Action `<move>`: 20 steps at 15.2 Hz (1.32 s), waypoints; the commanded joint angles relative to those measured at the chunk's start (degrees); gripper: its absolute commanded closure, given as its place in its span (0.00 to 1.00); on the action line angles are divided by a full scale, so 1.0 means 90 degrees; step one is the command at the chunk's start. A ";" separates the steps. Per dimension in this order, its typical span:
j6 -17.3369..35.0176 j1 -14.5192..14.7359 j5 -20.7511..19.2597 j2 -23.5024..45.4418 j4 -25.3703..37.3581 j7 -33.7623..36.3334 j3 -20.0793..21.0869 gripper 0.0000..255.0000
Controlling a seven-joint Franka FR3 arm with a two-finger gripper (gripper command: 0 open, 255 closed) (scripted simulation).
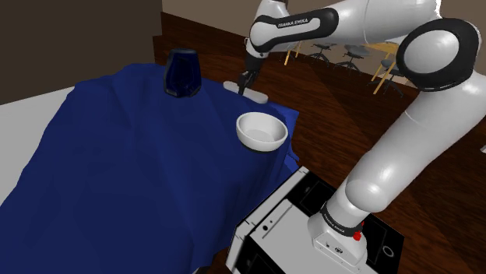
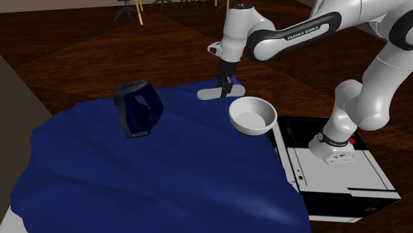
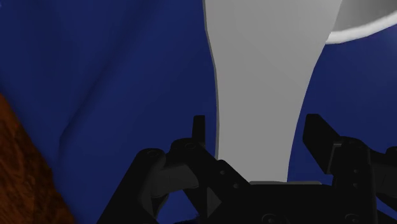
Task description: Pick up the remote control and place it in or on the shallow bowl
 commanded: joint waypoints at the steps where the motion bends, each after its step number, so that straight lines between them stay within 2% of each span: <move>1: 0.0055 0.0017 -0.0059 -0.0560 -0.0610 0.0071 0.0028 1.00; 9: -0.0106 0.0020 -0.0198 -0.2656 -0.2541 0.0325 0.0190 1.00; 10: -0.0224 0.0019 -0.0208 -0.3140 -0.2908 0.0376 0.0232 1.00; 20: 0.0710 0.0014 -0.0212 -0.2893 -0.3595 0.0364 0.0212 1.00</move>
